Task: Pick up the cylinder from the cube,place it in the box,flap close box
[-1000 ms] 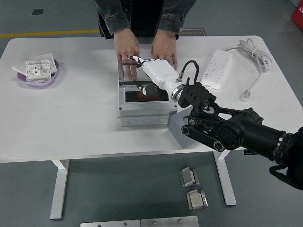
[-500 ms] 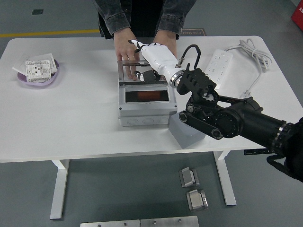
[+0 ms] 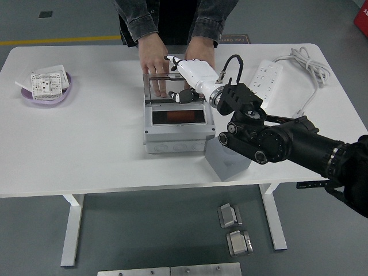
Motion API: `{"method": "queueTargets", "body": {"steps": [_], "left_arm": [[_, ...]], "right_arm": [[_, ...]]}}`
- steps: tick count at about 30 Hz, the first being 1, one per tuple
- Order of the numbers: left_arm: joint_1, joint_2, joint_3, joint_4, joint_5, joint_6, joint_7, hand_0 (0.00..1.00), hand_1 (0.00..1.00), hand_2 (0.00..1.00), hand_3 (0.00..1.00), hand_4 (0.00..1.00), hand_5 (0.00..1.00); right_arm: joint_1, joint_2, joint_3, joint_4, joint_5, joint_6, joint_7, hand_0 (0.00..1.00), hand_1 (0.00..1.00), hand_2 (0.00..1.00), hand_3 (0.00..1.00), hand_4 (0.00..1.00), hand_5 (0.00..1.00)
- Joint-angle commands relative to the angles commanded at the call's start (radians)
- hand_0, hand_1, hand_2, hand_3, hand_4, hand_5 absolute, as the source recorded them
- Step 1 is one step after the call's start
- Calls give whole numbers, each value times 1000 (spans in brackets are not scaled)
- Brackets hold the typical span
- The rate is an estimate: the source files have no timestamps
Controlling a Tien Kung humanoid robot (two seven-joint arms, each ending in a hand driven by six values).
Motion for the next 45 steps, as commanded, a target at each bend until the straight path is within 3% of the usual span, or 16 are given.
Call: {"method": "queueTargets", "body": {"steps": [6,7,12,13,18,19,27,36,45], "left_arm": [[1,0,-7,0,4,0,-1,717,711,689,819,746,485],[1,-1,-7,0,4,0,-1,716,711,689,819,746,485],[2,-2,-11,-1,7,0,-1,716,711,689,819,746,485],[2,-3,-12,-1,7,0,-1,716,711,689,819,746,485],[5,-4,-14,0,7,0,-1,716,711,689,819,746,485],[6,-4,-15,0,7,0,-1,716,711,689,819,745,483],[13,-5,-15,4,2,0,0,716,710,689,819,746,483],[17,-6,-20,5,5,0,0,716,711,689,819,746,483],[21,-7,-24,6,8,0,0,717,710,686,817,745,480]], "right_arm": [[-37,-31,24,85,-55,4,-15,858,788,804,960,733,158],[-41,-34,26,95,-60,5,-16,771,742,799,958,731,156],[-69,-59,39,142,-88,11,-26,771,742,799,958,731,156],[-75,-64,43,151,-95,12,-29,565,625,747,944,734,169],[-108,-96,75,214,-141,18,-48,565,625,747,944,734,169],[-113,-101,79,224,-147,19,-51,495,591,742,940,737,176],[-180,-152,114,336,-207,39,-86,470,571,740,942,741,197],[-231,-175,155,397,-251,49,-106,432,554,743,944,744,203],[-377,-234,331,495,-324,15,-98,411,527,745,943,750,222]]}}
